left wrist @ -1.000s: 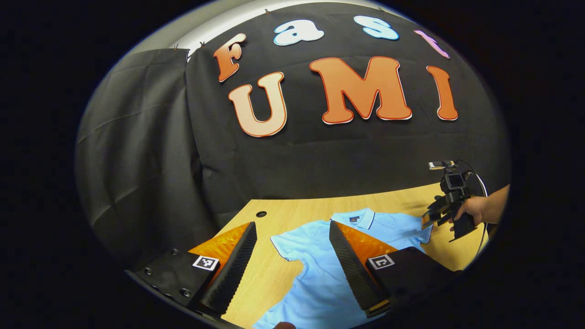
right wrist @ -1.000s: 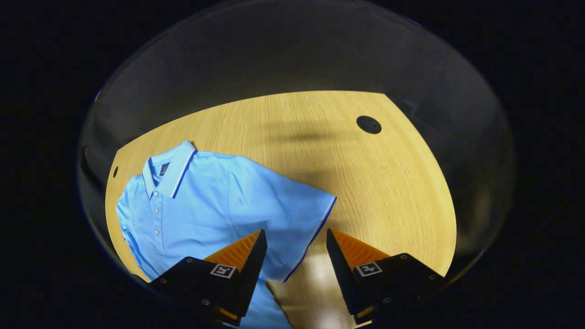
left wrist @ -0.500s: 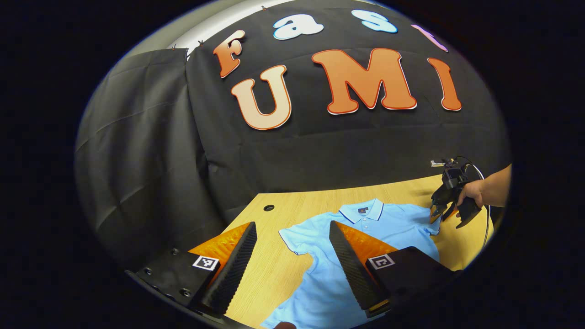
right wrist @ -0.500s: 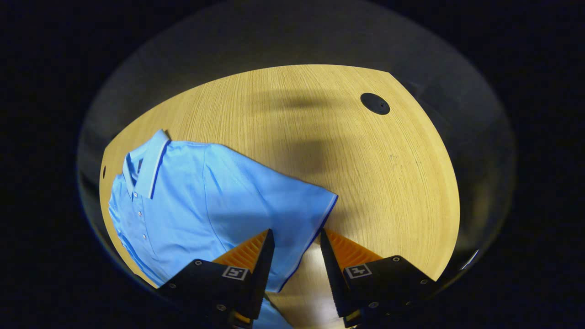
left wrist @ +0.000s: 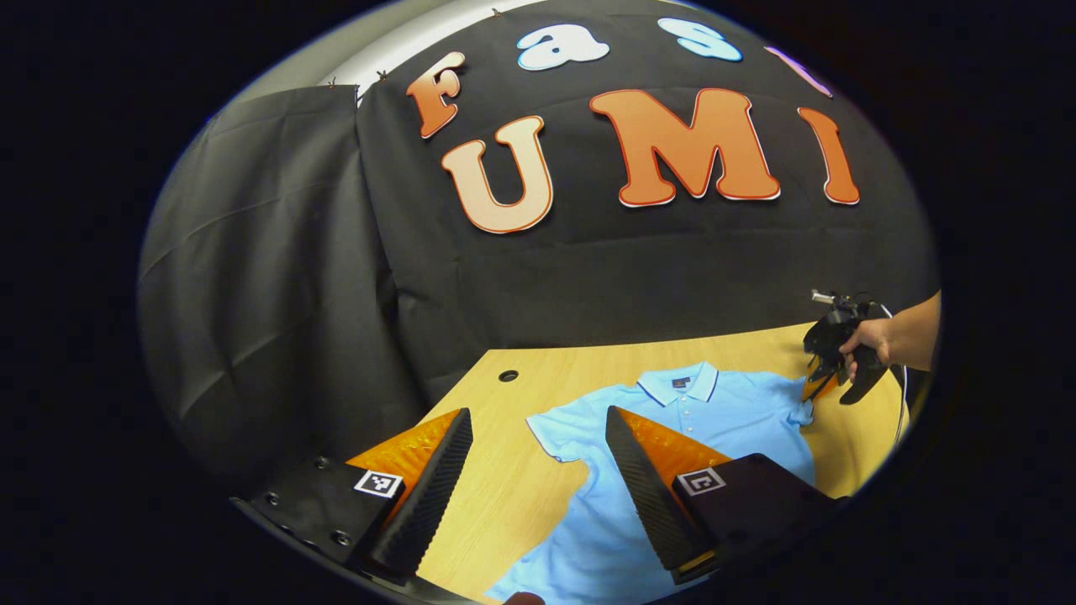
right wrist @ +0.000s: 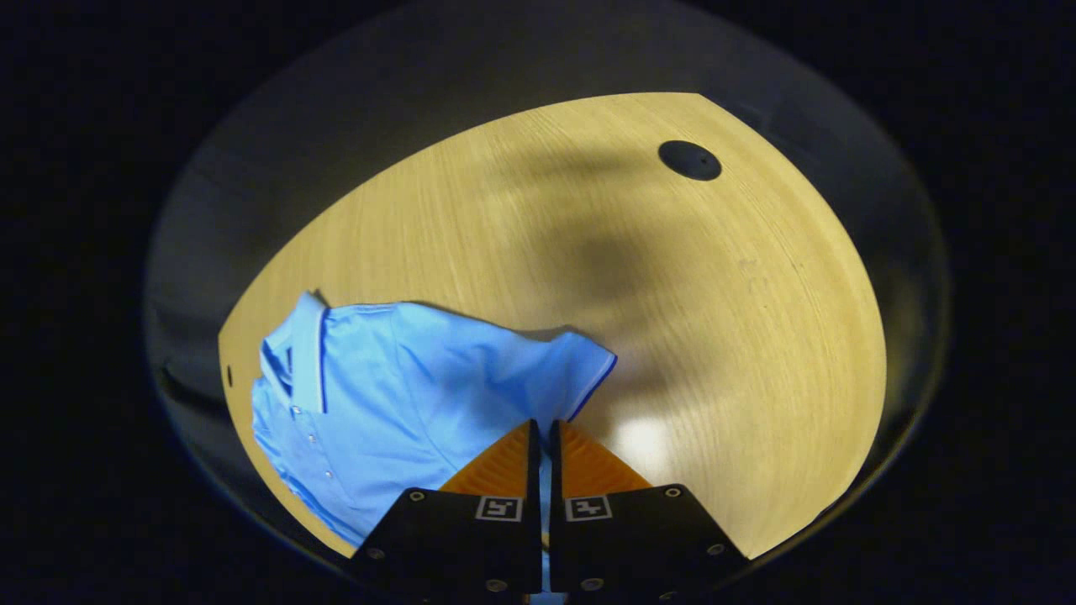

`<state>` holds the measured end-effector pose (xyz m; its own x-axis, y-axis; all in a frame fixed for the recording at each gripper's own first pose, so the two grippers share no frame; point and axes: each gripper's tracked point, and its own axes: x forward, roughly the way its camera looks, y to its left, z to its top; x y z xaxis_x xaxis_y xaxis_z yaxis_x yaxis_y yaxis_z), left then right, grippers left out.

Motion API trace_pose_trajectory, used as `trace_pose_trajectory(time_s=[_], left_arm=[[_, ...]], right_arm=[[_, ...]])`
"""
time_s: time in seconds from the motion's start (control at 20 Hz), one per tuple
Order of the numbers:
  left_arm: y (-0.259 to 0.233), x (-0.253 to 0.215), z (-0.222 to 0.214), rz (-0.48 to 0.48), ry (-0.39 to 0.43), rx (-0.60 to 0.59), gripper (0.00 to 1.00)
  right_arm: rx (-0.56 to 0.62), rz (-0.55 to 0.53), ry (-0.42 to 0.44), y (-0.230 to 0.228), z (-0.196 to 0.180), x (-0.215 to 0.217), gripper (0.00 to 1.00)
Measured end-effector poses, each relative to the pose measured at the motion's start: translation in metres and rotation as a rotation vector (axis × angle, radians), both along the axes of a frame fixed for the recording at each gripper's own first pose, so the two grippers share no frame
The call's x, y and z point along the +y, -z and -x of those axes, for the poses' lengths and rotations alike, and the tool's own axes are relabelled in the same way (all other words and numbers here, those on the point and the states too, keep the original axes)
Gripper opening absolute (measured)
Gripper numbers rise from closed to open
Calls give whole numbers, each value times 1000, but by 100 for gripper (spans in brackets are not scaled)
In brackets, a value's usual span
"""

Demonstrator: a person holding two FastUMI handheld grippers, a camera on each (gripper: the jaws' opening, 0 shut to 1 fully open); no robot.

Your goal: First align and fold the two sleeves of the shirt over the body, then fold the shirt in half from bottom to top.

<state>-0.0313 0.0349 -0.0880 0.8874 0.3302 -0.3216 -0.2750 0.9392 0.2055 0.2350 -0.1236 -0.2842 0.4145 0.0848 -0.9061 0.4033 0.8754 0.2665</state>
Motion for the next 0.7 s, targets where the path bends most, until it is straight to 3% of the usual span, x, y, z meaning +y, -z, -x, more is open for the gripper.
trace_pose_trajectory(time_s=[0.3,0.45,0.55,0.7], left_arm=[[7,29,13,23,-81,16,100],[29,37,12,139,-136,63,100],[40,43,0,211,-145,86,100],[42,45,-25,285,-127,111,100]], right_arm=[[-129,-149,-98,-39,-9,61,4],[-143,-212,-128,-47,-10,91,4],[-185,-234,-140,-58,-15,101,7],[-228,-242,-175,-71,-9,111,22]])
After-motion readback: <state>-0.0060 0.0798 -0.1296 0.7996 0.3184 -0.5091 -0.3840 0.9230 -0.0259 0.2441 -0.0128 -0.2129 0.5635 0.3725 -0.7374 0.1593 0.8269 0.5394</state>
